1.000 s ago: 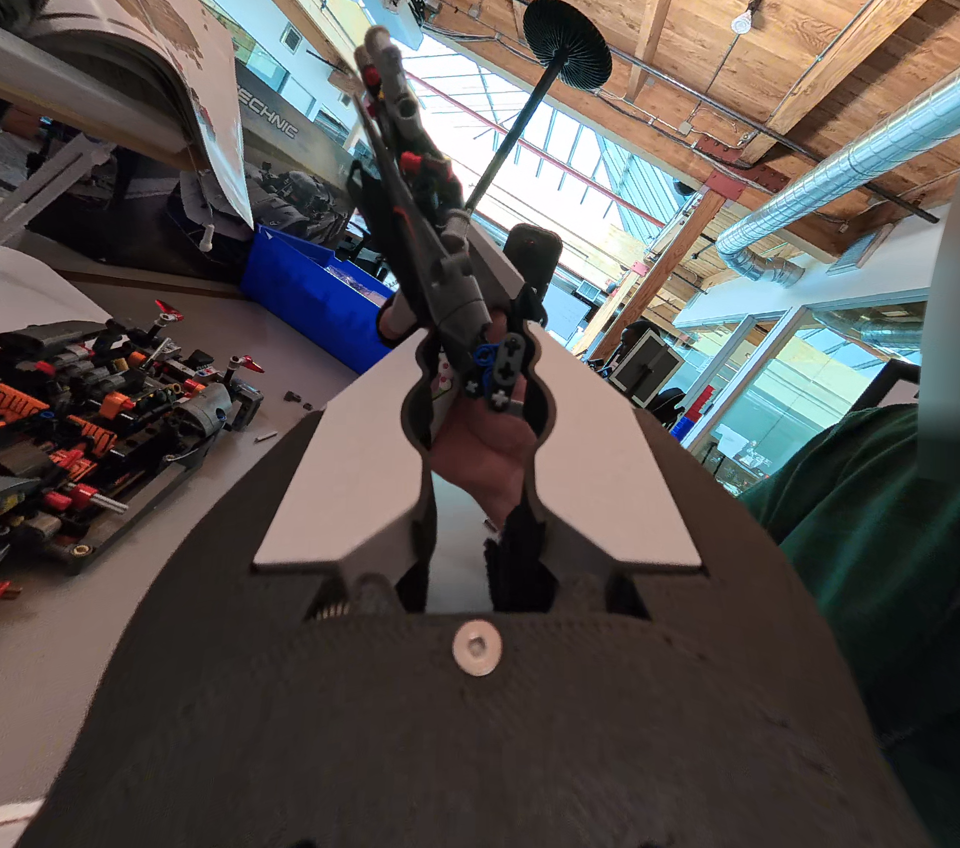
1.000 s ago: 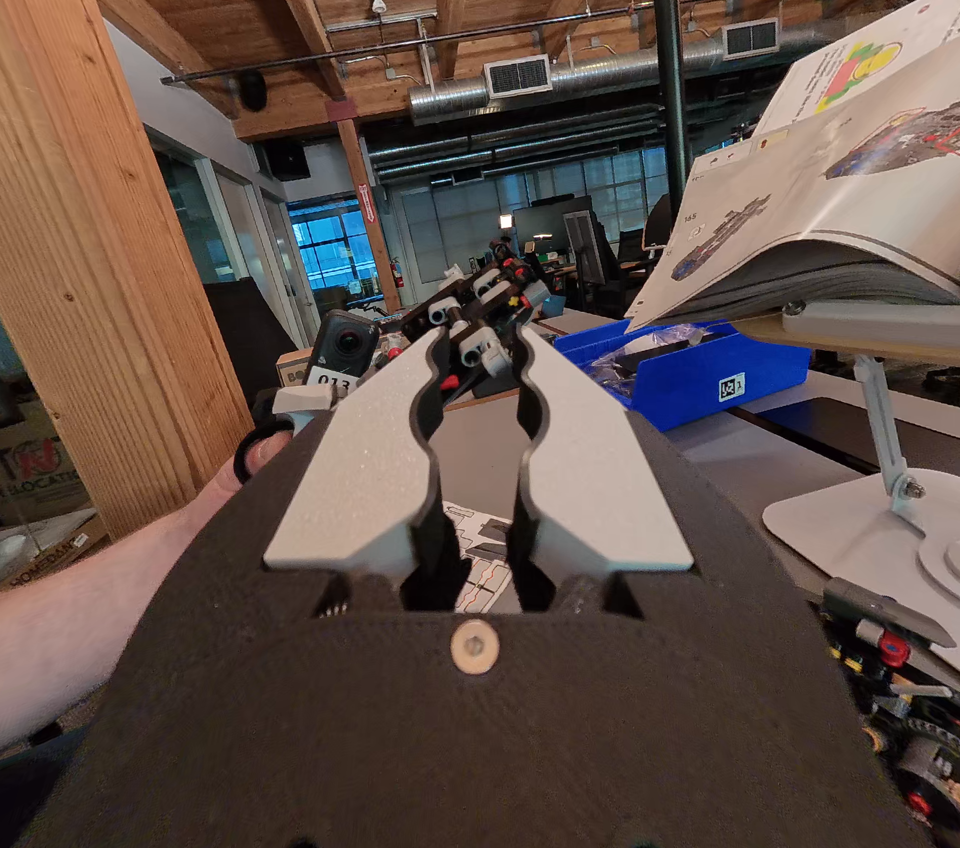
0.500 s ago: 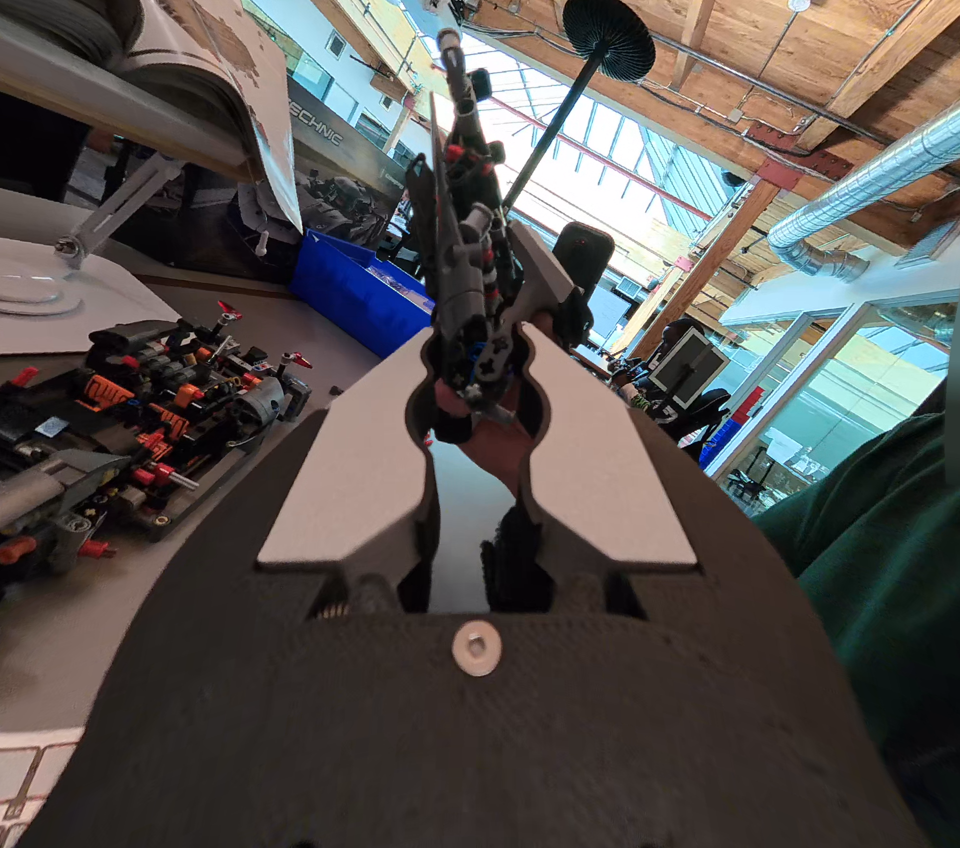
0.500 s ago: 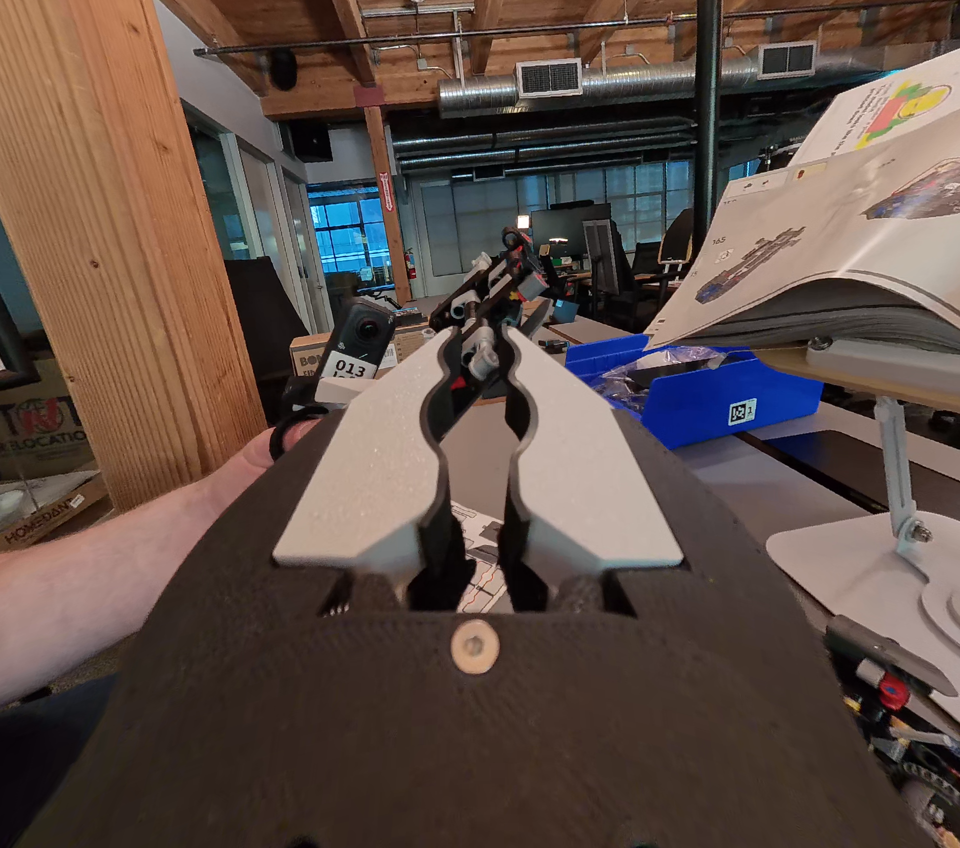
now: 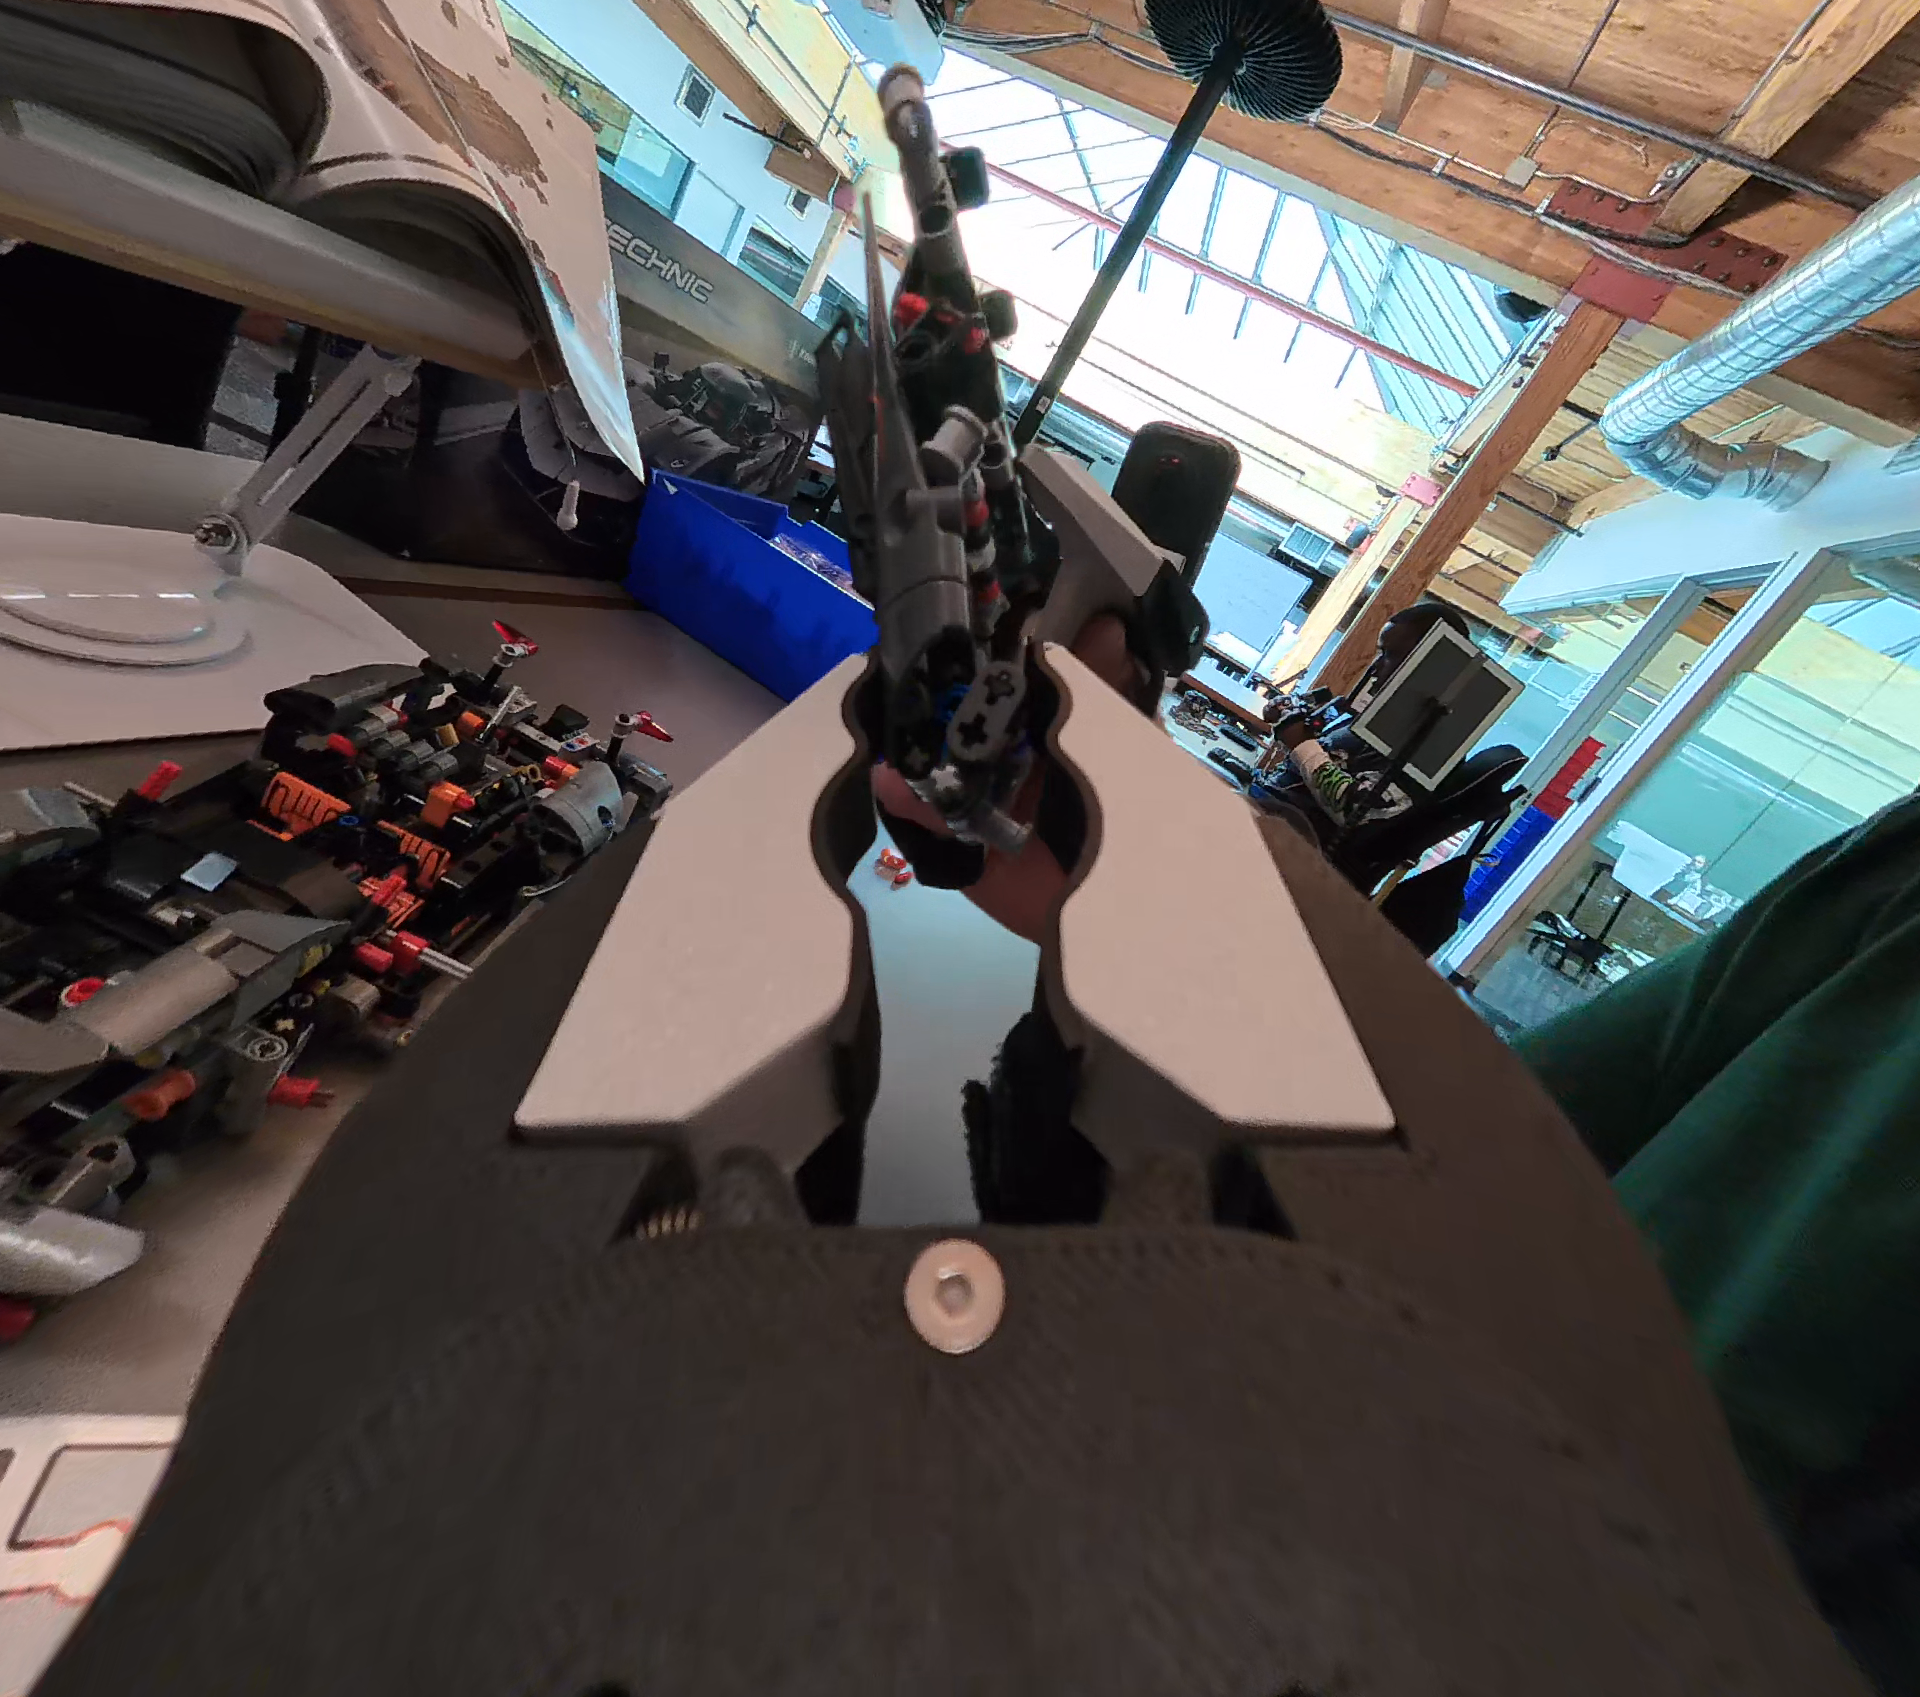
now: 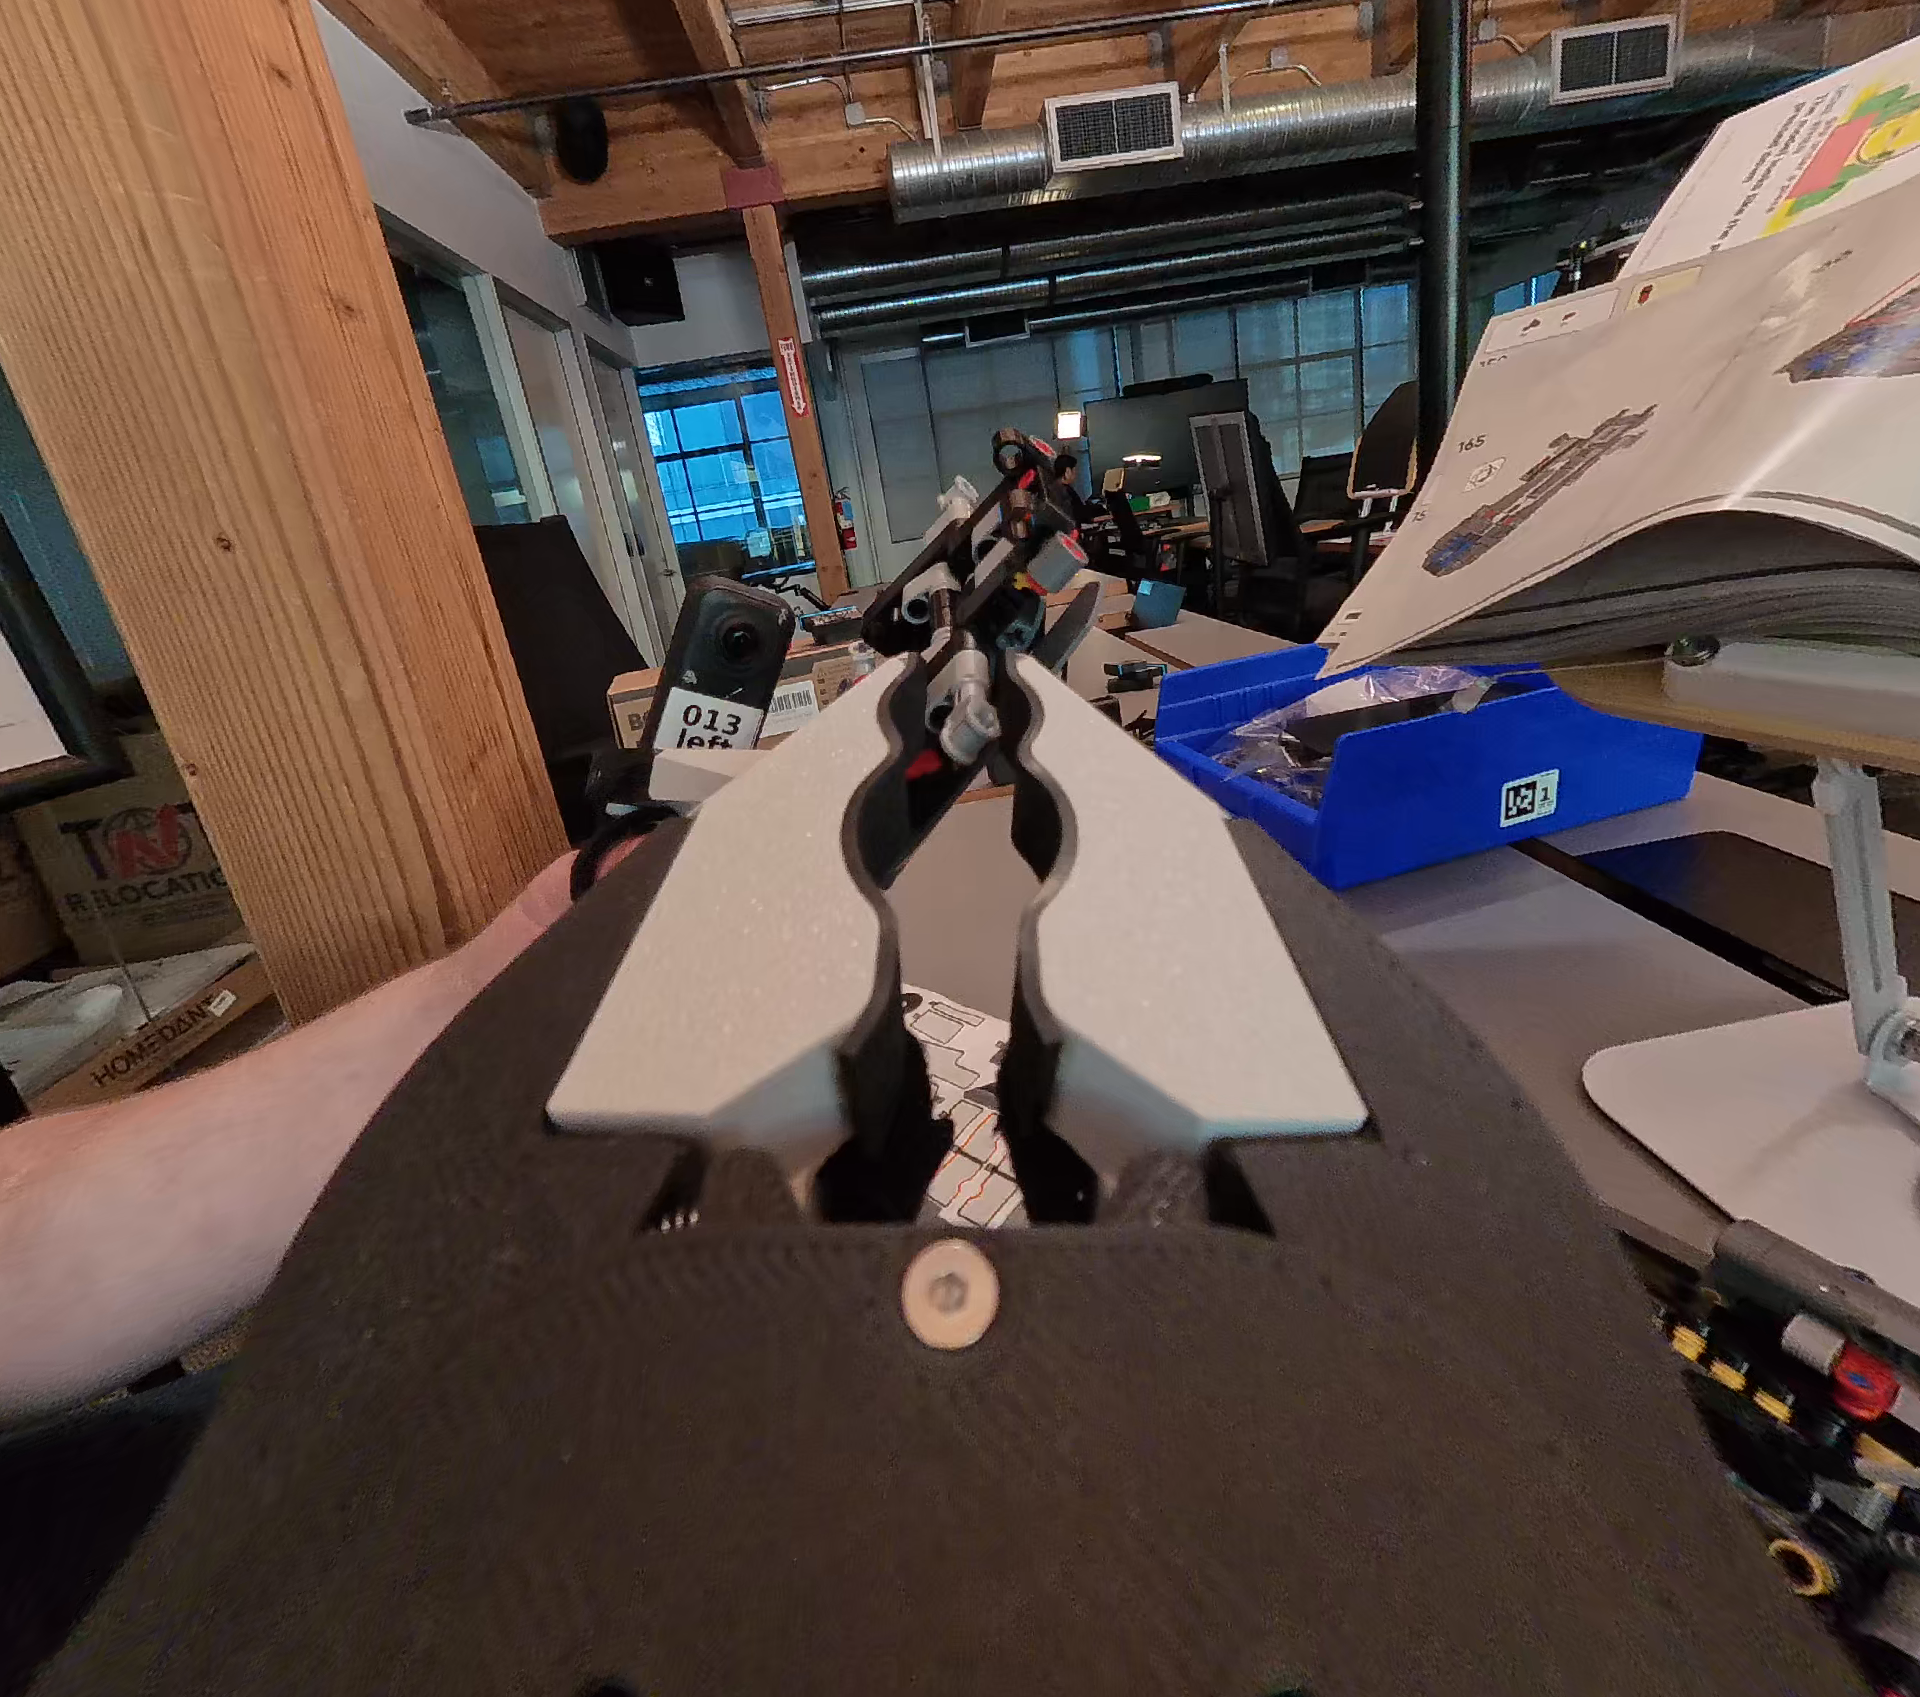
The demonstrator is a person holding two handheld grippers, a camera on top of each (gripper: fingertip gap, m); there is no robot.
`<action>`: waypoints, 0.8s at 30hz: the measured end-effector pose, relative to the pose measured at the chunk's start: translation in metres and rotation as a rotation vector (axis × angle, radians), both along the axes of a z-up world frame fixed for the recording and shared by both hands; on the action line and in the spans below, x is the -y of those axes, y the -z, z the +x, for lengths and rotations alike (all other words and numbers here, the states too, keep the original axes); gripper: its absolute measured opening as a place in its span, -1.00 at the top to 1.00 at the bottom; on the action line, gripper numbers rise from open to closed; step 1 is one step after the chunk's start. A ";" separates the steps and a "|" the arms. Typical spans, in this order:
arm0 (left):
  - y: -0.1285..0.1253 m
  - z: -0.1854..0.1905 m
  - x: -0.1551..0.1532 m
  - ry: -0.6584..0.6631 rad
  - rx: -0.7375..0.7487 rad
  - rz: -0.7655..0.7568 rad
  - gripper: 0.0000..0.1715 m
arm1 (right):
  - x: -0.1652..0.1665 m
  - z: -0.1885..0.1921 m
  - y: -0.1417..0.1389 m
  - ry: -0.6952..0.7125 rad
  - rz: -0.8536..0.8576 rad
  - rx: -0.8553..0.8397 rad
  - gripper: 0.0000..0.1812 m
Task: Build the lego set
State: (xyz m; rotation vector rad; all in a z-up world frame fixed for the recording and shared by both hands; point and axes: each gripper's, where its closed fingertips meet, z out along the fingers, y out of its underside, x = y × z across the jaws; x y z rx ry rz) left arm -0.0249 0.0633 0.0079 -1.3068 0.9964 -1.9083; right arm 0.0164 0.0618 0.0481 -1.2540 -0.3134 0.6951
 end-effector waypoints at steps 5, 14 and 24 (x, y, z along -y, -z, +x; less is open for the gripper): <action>-0.003 0.004 -0.001 0.039 0.008 0.026 0.72 | -0.001 0.005 -0.003 0.035 0.017 -0.006 0.85; -0.007 0.024 -0.002 0.131 0.001 0.064 0.73 | -0.001 0.027 -0.011 0.127 -0.011 0.000 0.76; -0.014 0.069 -0.001 0.240 0.016 0.059 0.73 | 0.003 0.072 -0.020 0.216 -0.085 0.046 0.61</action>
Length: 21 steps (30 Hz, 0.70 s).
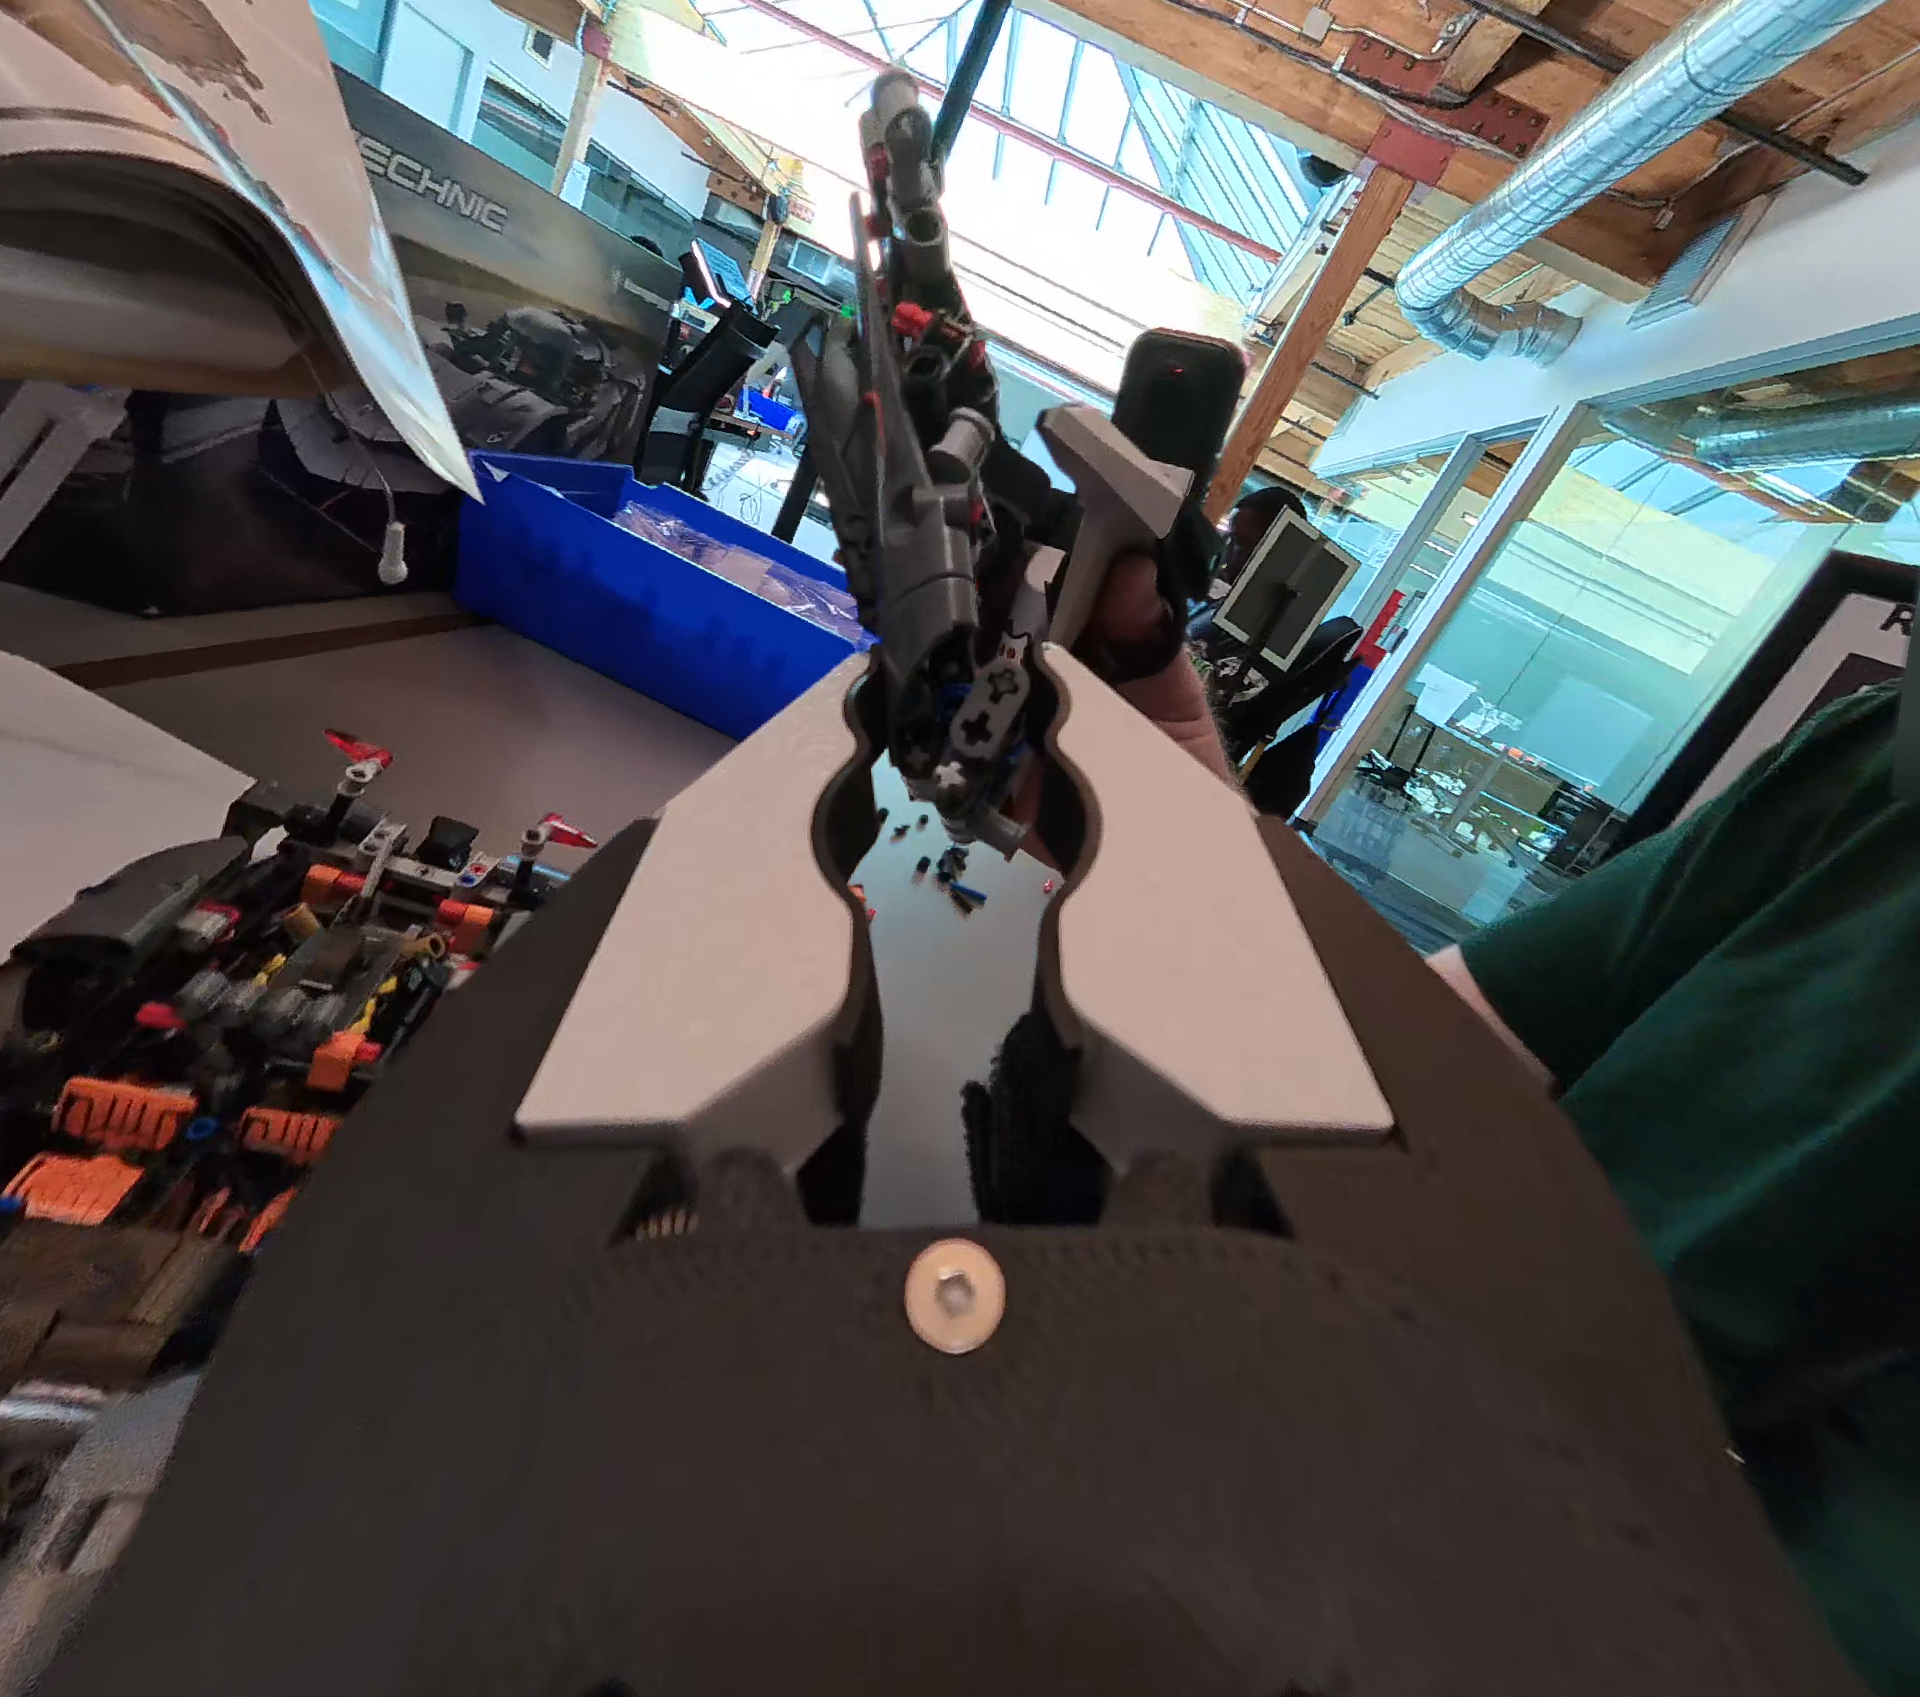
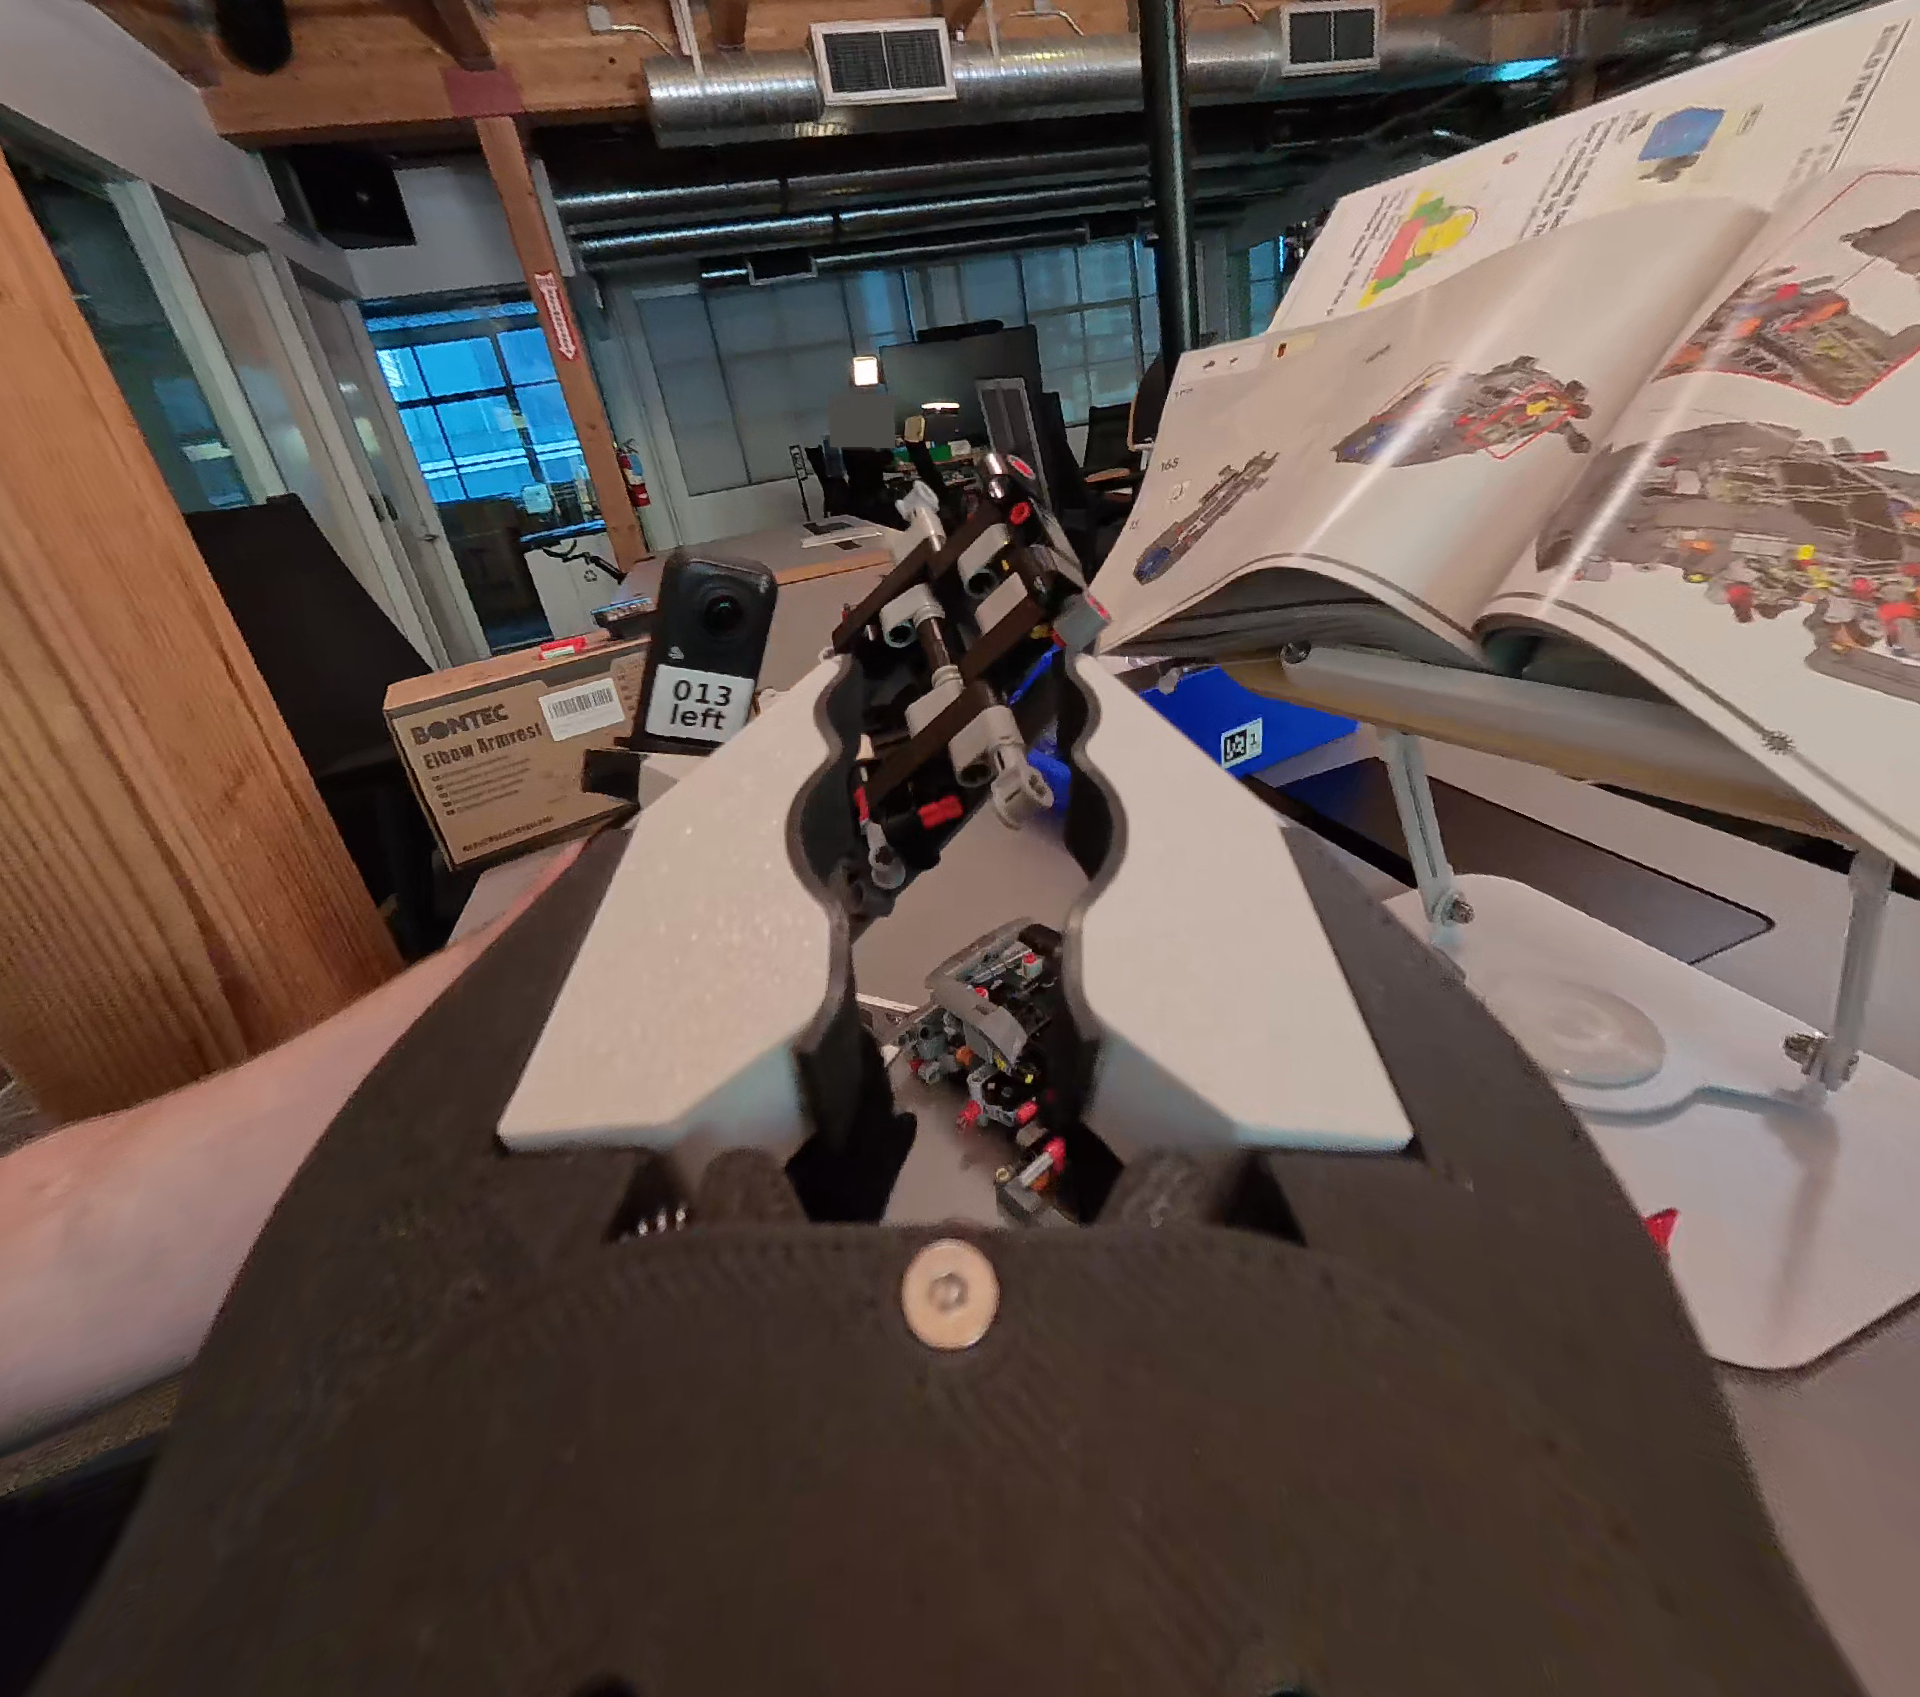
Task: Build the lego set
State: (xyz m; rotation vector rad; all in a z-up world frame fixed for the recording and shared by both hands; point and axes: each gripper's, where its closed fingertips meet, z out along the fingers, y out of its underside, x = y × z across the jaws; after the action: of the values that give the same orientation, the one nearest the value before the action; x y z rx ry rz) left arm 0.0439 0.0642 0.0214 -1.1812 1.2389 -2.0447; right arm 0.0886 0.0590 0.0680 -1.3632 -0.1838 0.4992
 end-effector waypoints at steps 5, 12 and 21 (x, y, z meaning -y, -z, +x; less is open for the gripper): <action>-0.005 0.020 -0.002 0.045 0.033 -0.041 0.73 | 0.014 0.022 -0.004 0.032 0.018 0.056 0.59; 0.004 0.046 0.014 0.120 -0.010 -0.011 0.73 | 0.018 0.048 0.013 -0.101 -0.089 -0.152 0.21; 0.025 0.062 0.033 0.137 -0.033 0.032 0.73 | 0.016 0.053 0.040 -0.218 -0.133 -0.323 0.73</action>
State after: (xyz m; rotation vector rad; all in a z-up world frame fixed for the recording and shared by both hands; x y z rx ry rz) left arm 0.1059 0.0314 -0.0037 -1.1486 1.3982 -2.1018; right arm 0.1420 0.0425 0.0277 -1.3777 -0.0345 0.9193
